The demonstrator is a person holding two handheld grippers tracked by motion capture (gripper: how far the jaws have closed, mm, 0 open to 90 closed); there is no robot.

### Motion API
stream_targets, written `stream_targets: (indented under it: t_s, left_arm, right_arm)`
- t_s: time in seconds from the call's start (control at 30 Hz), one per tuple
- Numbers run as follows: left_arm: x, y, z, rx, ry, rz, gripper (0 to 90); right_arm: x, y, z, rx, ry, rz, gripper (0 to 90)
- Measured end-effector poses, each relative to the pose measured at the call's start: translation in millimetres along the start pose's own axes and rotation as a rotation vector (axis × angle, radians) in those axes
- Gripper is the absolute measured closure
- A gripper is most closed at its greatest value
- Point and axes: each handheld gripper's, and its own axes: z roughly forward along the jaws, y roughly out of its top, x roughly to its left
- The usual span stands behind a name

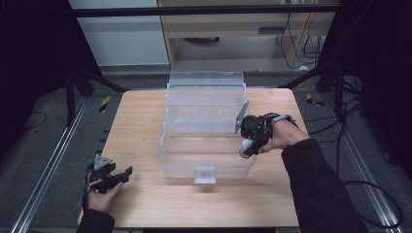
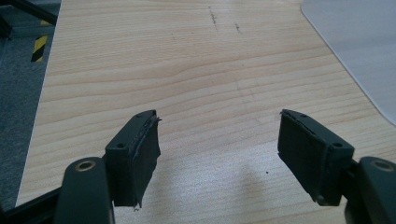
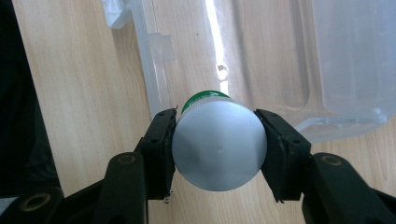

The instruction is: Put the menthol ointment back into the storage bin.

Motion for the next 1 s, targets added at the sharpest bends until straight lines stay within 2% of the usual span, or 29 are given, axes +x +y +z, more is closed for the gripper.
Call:
stream_targets:
  t_s: [0.23, 0.6, 1.0]
  left_arm:
    - [0.1, 0.1, -0.1, -0.001, -0.001, 0.0, 28.7]
    - [0.2, 0.2, -0.1, -0.001, -0.001, -0.002, 28.7]
    - [0.6, 0.2, 0.1, 0.0, 0.001, -0.001, 28.8]
  right_arm:
    - [-1.2, 4.1, 16.5, 0.014, 0.007, 0.0, 50.3]
    - [-2.5, -1.7, 41.2, 0.036, 0.025, 0.005, 50.3]
    - [-5.4, -10.5, 57.2, 0.046, 0.033, 0.024, 50.3]
